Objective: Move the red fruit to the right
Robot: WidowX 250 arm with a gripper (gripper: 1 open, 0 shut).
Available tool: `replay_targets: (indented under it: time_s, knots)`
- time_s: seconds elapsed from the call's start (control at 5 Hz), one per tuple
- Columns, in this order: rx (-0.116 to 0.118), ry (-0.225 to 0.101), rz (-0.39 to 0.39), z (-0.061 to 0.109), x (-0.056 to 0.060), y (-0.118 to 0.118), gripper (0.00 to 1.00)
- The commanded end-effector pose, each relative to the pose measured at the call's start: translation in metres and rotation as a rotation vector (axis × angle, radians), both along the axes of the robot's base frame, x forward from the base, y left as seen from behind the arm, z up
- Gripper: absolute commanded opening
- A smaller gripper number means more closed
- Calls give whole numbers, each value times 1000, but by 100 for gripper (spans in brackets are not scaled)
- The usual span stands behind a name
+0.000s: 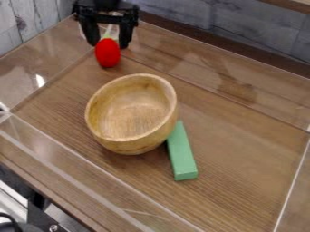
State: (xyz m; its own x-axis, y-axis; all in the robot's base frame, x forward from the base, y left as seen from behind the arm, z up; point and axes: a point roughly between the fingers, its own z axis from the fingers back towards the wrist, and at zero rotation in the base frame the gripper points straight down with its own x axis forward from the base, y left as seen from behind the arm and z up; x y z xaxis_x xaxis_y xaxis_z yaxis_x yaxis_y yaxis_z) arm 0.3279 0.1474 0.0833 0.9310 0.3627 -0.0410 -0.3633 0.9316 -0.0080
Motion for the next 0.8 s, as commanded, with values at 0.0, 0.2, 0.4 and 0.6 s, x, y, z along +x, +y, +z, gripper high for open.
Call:
replay_targets:
  time_s: [0.0,0.2,0.4,0.6]
  knots:
    - [42,-82,11,16,15,16,100]
    - [49,-90,25,9,20,23,100]
    - [57,-98,39,3,25,28,100]
    - [66,-104,49,-2,28,31,100]
